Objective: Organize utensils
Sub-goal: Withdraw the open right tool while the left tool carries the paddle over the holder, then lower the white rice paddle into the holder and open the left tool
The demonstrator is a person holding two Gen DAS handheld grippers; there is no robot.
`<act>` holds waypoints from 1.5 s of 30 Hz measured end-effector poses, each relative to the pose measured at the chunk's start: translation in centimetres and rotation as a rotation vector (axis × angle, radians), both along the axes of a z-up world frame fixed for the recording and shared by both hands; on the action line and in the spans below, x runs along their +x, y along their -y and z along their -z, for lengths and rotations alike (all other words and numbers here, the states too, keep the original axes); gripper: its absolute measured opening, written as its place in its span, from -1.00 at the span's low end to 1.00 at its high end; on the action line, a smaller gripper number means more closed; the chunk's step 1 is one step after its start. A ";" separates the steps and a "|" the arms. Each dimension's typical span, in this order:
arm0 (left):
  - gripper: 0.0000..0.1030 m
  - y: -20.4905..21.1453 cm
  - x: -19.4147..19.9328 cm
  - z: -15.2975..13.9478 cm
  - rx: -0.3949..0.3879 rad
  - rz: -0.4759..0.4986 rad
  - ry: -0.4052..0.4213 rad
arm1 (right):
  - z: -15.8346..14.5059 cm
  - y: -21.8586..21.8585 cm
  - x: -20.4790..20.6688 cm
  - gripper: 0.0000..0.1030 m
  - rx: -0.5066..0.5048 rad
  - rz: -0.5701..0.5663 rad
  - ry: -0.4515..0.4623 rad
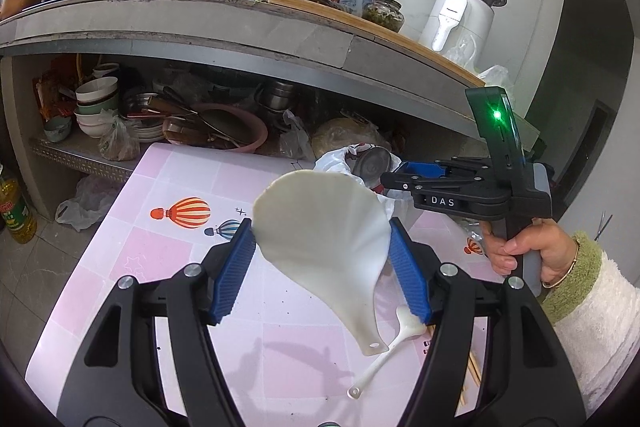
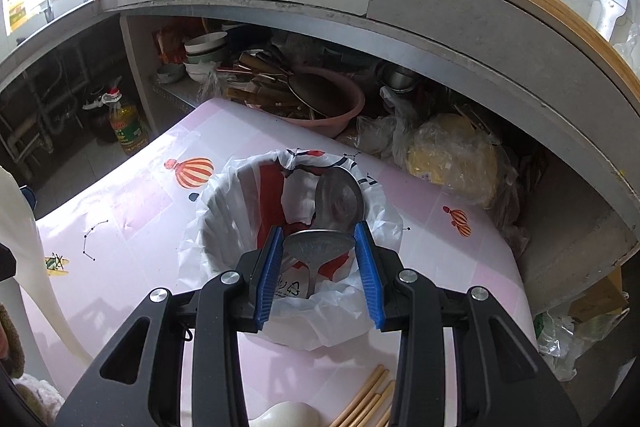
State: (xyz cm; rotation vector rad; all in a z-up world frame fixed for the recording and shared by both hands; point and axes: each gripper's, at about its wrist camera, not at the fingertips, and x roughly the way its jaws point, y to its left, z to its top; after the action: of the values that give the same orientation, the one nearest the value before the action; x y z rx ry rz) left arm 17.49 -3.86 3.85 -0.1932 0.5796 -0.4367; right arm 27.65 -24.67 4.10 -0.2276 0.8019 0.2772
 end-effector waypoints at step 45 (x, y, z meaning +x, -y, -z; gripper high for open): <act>0.23 13.0 12.9 -6.9 0.166 0.068 0.090 | -0.1 10.0 -19.9 -0.05 0.405 0.233 0.157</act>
State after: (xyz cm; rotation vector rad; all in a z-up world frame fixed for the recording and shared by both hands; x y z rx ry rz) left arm 30.39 -16.85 10.71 0.0046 0.5319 -0.4589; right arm 7.73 -34.62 4.15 0.2216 0.5947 0.1930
